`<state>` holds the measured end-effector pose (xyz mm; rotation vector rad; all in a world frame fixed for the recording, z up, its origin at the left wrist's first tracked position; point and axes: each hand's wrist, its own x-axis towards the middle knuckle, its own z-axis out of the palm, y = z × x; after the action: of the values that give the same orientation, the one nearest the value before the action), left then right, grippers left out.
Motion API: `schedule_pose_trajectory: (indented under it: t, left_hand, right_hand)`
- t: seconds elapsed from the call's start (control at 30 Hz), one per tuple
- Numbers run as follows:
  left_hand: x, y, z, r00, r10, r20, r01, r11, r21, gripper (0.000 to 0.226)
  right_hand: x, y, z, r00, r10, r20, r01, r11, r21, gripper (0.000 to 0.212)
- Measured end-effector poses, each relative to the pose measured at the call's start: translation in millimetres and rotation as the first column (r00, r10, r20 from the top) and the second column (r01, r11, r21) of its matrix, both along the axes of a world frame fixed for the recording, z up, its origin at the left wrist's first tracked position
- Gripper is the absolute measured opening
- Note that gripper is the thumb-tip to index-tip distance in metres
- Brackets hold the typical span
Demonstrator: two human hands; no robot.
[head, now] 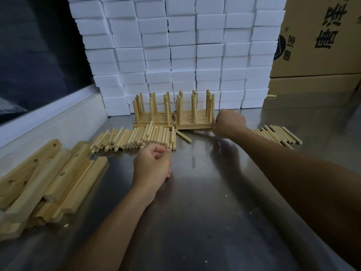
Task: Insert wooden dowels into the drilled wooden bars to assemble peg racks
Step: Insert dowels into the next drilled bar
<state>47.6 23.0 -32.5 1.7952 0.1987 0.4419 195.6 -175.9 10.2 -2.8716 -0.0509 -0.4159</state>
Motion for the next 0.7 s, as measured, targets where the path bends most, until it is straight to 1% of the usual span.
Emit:
schedule_pose_trajectory:
  t: [0.07,0.37,0.57,0.7]
  left_hand:
    - [0,0,-1,1.0,0.003,-0.001,-0.003,1.0,0.009,0.011]
    - [3,-1,-2,1.0,0.031,0.001,-0.031,0.999,0.007,0.011]
    - [4,-1,-3,0.999,0.033,-0.006,-0.033,0.999,-0.002,0.01]
    - [5,-1,-3,0.999,0.039,0.001,-0.039,0.999,-0.007,0.01]
  right_hand:
    - [4,3,-2,1.0,-0.003,-0.009,0.003,1.0,-0.021,0.008]
    - [17,10,-8,0.999,-0.008,-0.038,0.004,0.994,-0.112,0.013]
    - [18,12,-9,0.999,-0.025,-0.04,0.023,0.998,-0.064,0.014]
    - [14,13,-7,0.997,-0.075,0.028,0.077,0.994,-0.072,0.016]
